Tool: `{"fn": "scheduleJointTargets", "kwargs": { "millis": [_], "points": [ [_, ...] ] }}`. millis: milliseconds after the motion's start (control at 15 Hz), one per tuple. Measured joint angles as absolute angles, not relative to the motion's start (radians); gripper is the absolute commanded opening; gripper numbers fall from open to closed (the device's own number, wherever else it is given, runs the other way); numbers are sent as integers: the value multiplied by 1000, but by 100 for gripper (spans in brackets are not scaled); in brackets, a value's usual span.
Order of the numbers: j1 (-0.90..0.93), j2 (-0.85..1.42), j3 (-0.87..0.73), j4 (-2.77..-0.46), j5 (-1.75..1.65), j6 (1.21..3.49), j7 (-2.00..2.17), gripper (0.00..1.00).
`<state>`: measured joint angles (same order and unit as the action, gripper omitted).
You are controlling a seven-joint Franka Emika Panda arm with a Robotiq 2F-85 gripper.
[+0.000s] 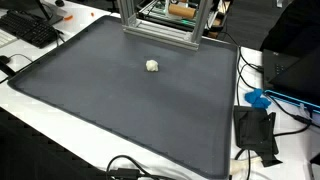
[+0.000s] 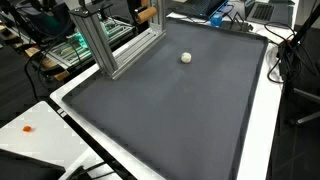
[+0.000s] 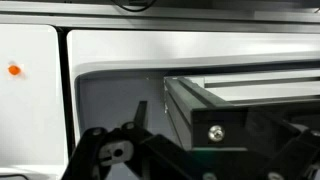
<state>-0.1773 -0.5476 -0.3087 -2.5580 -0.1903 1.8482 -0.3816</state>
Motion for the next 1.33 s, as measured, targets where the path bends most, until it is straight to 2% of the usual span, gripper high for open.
{"fn": "scheduleJointTargets", "kwargs": {
  "millis": [600, 1333],
  "points": [
    [-176, -550, -295, -2545, -185, 1848, -379, 100],
    [-13, -647, -73, -2467, 120, 1825, -170, 100]
  ]
}}
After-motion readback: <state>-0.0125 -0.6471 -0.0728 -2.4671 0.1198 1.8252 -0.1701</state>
